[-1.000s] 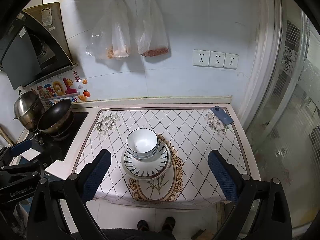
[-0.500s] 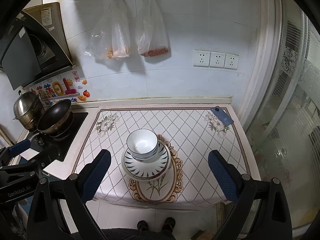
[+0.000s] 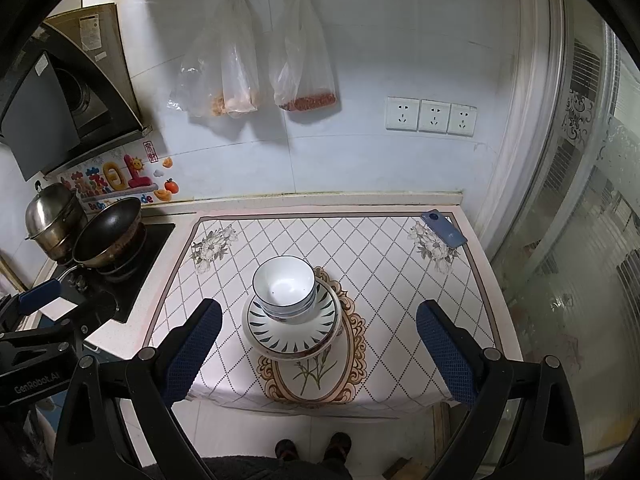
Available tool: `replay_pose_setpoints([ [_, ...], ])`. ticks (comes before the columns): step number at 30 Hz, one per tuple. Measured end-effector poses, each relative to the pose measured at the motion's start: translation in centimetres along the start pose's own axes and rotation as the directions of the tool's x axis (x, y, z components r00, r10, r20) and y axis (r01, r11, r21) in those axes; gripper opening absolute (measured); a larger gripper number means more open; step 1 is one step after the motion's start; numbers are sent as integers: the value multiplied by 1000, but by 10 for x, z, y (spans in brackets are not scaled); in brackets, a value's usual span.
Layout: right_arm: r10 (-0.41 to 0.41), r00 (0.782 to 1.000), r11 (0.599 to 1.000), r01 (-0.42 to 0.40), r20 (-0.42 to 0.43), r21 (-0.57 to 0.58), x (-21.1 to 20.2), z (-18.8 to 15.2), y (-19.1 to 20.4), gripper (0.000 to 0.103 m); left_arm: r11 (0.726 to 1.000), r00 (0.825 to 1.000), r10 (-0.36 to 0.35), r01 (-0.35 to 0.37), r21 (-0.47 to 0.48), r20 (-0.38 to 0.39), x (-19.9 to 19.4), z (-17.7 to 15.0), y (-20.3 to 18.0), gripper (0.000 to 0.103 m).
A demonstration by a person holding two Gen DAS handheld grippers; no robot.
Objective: Organize plates and bowls
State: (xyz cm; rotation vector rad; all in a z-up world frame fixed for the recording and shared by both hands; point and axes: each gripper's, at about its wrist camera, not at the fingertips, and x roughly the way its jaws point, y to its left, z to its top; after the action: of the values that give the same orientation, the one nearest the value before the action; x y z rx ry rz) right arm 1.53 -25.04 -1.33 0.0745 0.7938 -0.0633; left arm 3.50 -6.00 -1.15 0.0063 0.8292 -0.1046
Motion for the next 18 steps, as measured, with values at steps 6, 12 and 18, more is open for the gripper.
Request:
replay_pose_setpoints([
  [6,1,1000,1000,-1,1,3,0,-2,1,100,1000,1000,2,-2,-3,0,2,-3,1,102],
  [12,1,1000,1000,-1,1,5,-1,-3,2,100,1000,1000,3,-3,-2,2,1,-2,0,102],
  [18,4,1000,1000,-4,3,6,-1,-3,3,100,1000,1000,4,-4,0,4,1,-4,1,102],
])
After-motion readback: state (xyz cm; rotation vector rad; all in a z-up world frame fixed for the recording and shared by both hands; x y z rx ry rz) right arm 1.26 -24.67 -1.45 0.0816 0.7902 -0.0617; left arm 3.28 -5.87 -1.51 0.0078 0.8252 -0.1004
